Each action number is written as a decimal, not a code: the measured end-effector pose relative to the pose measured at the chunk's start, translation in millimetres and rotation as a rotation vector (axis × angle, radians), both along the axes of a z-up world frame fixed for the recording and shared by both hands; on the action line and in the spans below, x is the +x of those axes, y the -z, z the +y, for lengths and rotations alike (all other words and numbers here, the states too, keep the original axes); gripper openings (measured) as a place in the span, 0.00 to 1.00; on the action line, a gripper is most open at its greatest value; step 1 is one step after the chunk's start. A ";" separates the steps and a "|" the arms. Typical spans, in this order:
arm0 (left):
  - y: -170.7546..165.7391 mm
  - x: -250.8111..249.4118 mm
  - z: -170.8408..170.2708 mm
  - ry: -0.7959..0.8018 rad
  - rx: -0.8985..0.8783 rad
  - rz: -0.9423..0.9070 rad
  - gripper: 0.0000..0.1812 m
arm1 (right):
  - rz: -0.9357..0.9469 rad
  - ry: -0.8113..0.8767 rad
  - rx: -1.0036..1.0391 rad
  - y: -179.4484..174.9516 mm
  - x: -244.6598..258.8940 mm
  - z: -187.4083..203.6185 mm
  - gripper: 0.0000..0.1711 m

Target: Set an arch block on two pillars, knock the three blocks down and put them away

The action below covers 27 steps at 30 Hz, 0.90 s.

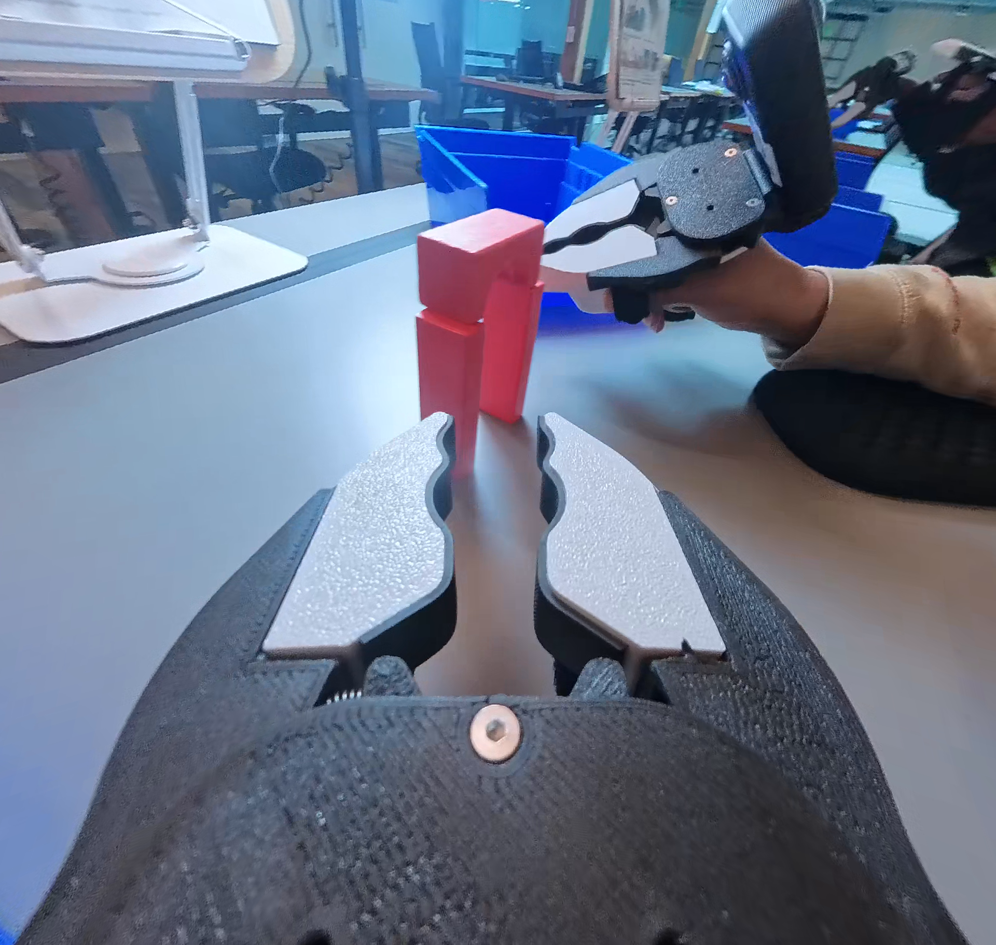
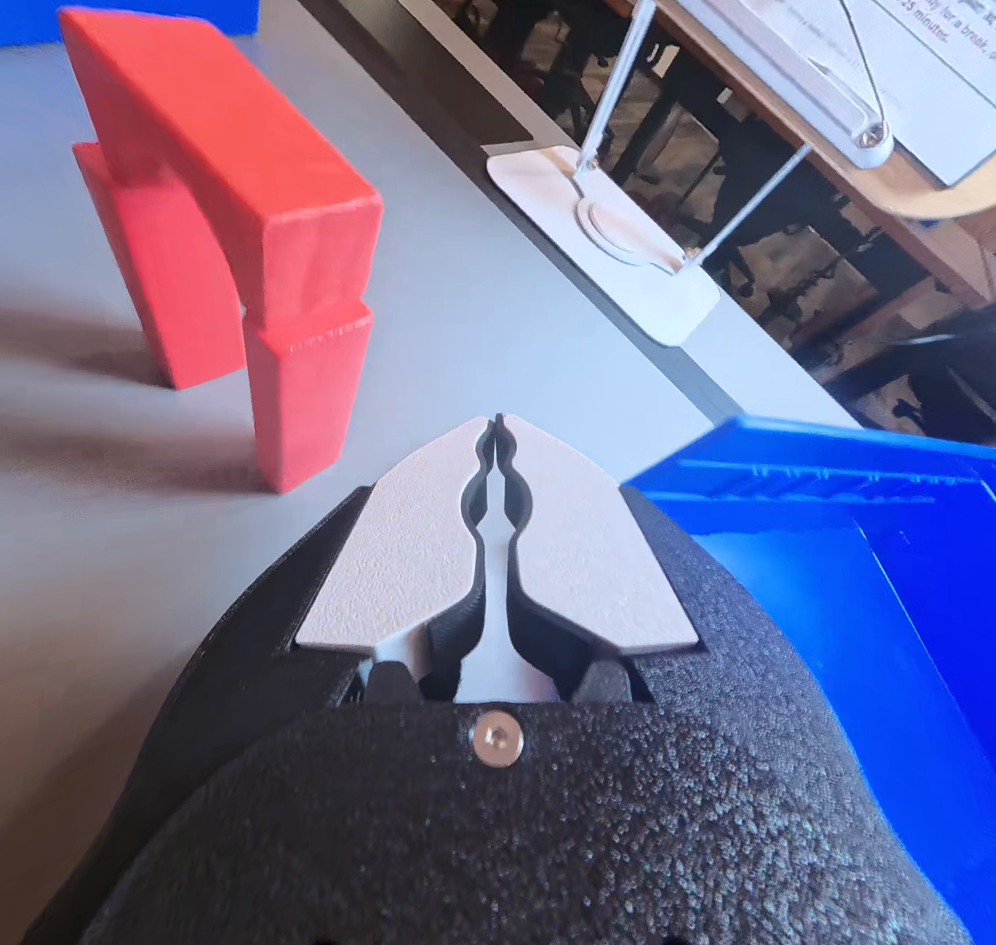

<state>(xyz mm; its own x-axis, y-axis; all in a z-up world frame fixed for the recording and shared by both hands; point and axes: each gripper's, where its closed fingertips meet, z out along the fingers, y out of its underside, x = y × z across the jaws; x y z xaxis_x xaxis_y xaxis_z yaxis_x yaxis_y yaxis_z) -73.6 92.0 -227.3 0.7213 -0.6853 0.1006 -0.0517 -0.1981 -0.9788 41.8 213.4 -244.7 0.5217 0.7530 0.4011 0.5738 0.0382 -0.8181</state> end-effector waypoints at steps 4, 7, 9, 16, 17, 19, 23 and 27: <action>4.6 -11.2 6.9 -0.073 -0.021 0.017 0.18 | 0.044 -0.115 0.002 -5.5 -37.5 -2.5 0.00; 11.3 -15.2 10.2 -0.095 -0.049 0.039 0.20 | 0.089 -0.250 -0.007 -6.7 -60.1 -22.9 0.01; 16.7 -14.8 10.9 -0.091 -0.073 0.048 0.22 | 0.098 -0.332 -0.024 -3.2 -67.0 -39.2 0.01; 29.1 -5.1 7.6 -0.032 -0.119 0.080 0.31 | 0.125 -0.566 -0.033 -4.9 -76.2 -90.3 0.01; 30.3 -3.5 6.7 -0.020 -0.123 0.083 0.31 | 0.135 -0.581 -0.044 -7.2 -75.2 -93.4 0.01; 31.3 -2.7 6.0 -0.011 -0.129 0.087 0.31 | 0.166 -0.588 -0.058 -13.4 -70.5 -95.3 0.01; 31.3 -2.4 5.1 -0.003 -0.115 0.103 0.30 | 0.169 -0.559 -0.066 -17.6 -56.7 -88.7 0.04; 29.1 -3.9 5.0 -0.010 -0.089 0.123 0.28 | -0.002 -0.623 -0.253 12.7 -48.0 -99.4 0.29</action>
<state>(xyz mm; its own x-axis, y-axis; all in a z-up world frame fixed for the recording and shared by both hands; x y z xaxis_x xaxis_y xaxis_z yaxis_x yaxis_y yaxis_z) -77.6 97.0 -256.4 0.7384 -0.6706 0.0715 -0.1677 -0.2853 -0.9437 -6.2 114.0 -257.4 -0.0415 0.9841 0.1727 0.5083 0.1696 -0.8443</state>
